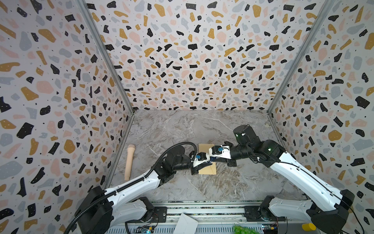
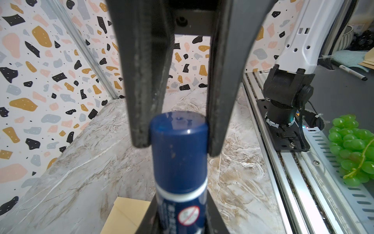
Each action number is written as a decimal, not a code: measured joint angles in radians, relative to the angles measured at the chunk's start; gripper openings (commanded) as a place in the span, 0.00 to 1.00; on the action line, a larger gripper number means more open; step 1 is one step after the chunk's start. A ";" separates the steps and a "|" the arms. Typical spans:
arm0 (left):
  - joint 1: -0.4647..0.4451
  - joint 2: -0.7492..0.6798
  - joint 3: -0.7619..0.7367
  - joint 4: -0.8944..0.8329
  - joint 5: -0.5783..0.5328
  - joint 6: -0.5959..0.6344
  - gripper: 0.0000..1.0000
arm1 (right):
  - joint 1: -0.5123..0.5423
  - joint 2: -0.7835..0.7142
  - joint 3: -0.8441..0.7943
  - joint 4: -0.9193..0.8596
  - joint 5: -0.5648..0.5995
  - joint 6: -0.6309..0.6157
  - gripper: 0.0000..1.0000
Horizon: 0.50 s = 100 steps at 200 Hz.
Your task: Place the letter into the envelope and seal it
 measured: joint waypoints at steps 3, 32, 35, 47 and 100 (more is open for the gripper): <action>0.000 0.000 0.000 0.003 -0.003 -0.003 0.00 | 0.000 -0.001 -0.004 0.009 0.002 0.011 0.00; 0.002 -0.006 -0.023 0.071 -0.117 -0.051 0.00 | 0.009 -0.011 -0.047 0.135 0.091 0.265 0.00; 0.002 -0.007 -0.027 0.078 -0.130 -0.056 0.00 | 0.013 -0.011 -0.049 0.146 0.105 0.295 0.00; 0.002 -0.013 -0.040 0.109 -0.187 -0.072 0.00 | 0.039 -0.011 -0.060 0.200 0.183 0.440 0.00; 0.003 -0.047 -0.091 0.200 -0.406 -0.132 0.00 | 0.129 0.122 0.052 0.237 0.426 1.035 0.00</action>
